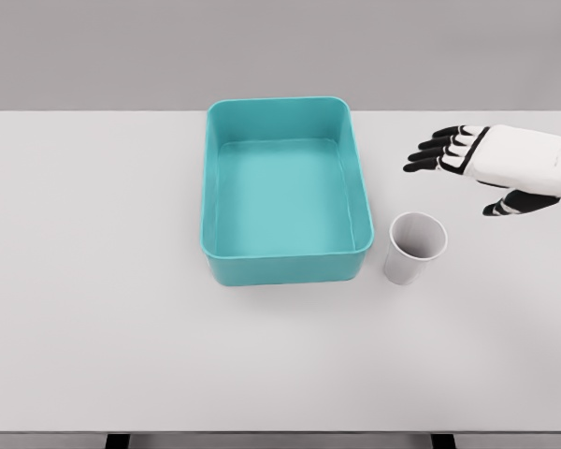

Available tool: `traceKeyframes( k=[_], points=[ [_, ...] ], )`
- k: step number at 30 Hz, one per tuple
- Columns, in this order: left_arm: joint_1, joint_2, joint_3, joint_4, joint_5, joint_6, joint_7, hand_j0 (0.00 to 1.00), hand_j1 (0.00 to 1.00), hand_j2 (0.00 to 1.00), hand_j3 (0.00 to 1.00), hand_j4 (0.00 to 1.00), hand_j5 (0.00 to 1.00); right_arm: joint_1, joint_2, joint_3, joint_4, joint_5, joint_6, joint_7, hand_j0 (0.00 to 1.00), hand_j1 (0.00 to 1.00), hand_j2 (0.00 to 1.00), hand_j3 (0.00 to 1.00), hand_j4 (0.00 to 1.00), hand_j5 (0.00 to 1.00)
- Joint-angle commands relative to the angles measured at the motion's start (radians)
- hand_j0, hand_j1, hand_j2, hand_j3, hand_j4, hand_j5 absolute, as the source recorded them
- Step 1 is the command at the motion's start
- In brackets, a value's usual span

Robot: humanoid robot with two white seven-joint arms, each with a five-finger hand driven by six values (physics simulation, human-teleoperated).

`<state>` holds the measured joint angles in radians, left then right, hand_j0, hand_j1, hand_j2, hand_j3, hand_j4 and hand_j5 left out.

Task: Put the paper cup into the basket with your right arm

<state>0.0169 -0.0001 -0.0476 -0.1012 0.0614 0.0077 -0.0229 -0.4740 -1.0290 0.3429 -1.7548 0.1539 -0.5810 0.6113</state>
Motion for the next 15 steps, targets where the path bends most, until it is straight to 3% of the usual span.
traceKeyframes(
  k=[1,5,7,8,10,12,15],
  points=[
    [0.000,0.000,0.000,0.000,0.000,0.000,0.000,1.00,1.00,1.00,1.00,1.00,1.00,0.000,-0.002,-0.002,0.000,-0.004,0.004,0.000,1.00,1.00,1.00,1.00,1.00,1.00],
    [0.000,0.000,0.000,0.000,0.000,0.000,0.000,1.00,1.00,1.00,1.00,1.00,1.00,-0.002,0.095,-0.028,0.001,0.016,0.033,0.000,1.00,1.00,1.00,1.00,1.00,1.00],
    [0.000,0.000,0.000,0.000,0.000,0.000,0.000,1.00,1.00,1.00,1.00,1.00,1.00,-0.011,0.089,-0.028,0.000,0.010,0.101,0.000,1.00,1.00,1.00,1.00,1.00,1.00],
    [0.000,0.000,0.000,0.000,0.000,0.000,0.000,1.00,1.00,1.00,1.00,1.00,1.00,-0.015,0.083,-0.027,0.001,-0.013,0.171,0.000,1.00,1.00,1.00,1.00,1.00,1.00],
    [-0.002,0.000,0.000,0.000,0.000,0.000,0.000,1.00,1.00,1.00,1.00,1.00,1.00,-0.038,0.096,-0.013,0.001,-0.048,0.417,0.000,1.00,1.00,1.00,1.00,1.00,1.00],
    [0.000,0.000,0.000,0.000,0.000,0.000,0.000,1.00,1.00,1.00,1.00,1.00,1.00,-0.095,0.095,0.030,0.001,-0.157,0.573,0.000,1.00,1.00,1.00,1.00,1.00,1.00],
    [0.000,0.000,0.000,0.000,0.000,0.000,0.000,1.00,1.00,1.00,1.00,1.00,1.00,-0.297,0.096,0.267,0.001,-0.172,0.756,0.000,1.00,1.00,1.00,1.00,1.00,1.00]
  ],
)
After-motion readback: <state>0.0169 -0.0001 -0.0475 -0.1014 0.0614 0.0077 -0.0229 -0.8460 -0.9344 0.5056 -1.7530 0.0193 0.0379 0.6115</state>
